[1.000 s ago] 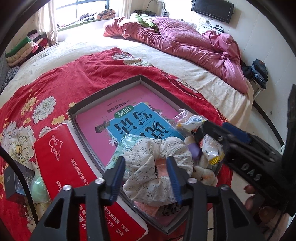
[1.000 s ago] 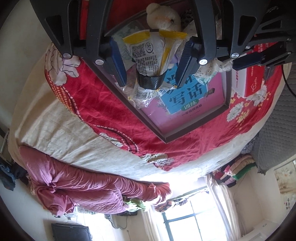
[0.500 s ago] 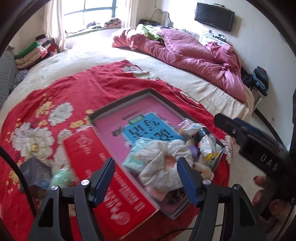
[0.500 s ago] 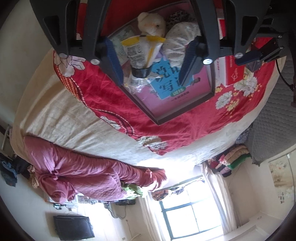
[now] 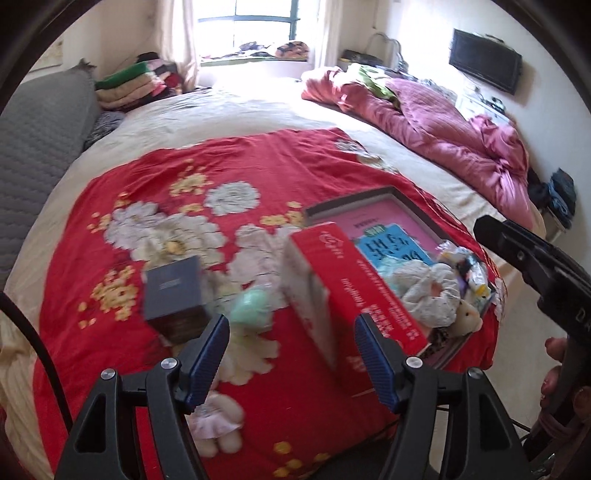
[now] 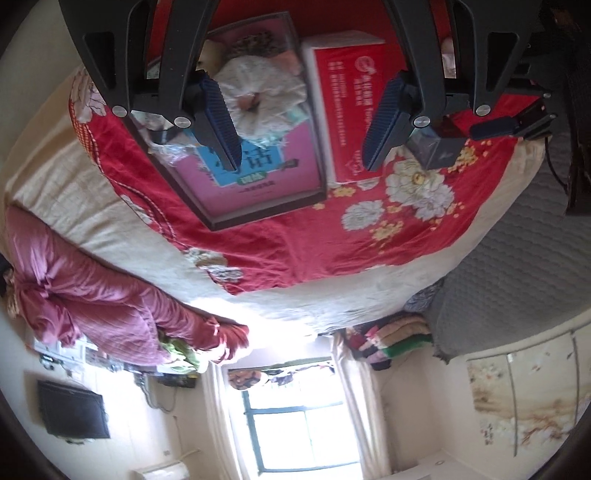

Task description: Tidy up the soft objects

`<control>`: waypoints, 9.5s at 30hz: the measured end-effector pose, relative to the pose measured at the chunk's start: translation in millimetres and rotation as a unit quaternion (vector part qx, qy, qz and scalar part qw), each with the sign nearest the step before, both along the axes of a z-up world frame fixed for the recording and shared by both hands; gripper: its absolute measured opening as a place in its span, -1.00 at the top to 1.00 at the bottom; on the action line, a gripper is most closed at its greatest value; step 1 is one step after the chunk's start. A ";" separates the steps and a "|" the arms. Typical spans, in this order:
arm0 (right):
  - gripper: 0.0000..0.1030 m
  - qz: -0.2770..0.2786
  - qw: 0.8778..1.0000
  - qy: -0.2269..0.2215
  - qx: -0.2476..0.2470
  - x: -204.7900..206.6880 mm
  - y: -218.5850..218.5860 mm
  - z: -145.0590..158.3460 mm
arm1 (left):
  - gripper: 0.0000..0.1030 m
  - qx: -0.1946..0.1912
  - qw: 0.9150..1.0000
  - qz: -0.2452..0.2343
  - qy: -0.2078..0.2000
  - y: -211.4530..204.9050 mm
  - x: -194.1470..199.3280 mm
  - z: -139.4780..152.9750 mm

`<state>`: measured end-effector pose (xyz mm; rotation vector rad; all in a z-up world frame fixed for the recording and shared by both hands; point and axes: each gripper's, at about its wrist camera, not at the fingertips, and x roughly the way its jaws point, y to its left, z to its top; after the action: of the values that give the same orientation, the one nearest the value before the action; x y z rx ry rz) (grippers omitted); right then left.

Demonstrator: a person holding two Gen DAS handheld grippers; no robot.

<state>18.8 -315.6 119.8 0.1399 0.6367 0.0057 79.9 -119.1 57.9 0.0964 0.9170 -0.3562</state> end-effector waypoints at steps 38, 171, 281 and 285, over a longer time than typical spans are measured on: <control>-0.42 0.103 0.982 0.134 -0.086 62.2 148.0 -70.9 | -0.53 -0.049 0.983 0.076 0.158 99.4 19.5 -139.5; -0.26 -0.041 0.988 0.144 -0.024 36.9 -88.7 -110.2 | 0.37 -0.038 0.984 -0.116 0.127 -158.1 71.7 -77.8; -0.50 -0.182 0.982 0.050 -0.007 -149.3 9.9 -37.5 | -0.65 -0.010 0.998 -0.063 0.011 -29.2 -100.9 -19.8; -0.50 -0.183 0.982 0.049 -0.007 -149.5 9.3 -37.2 | -0.65 -0.006 0.998 -0.060 0.012 -28.1 -99.5 -21.8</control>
<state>-130.7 -306.3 82.6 0.2433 0.7015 -0.3623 -19.6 -147.2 36.0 0.1365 0.9353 -0.4762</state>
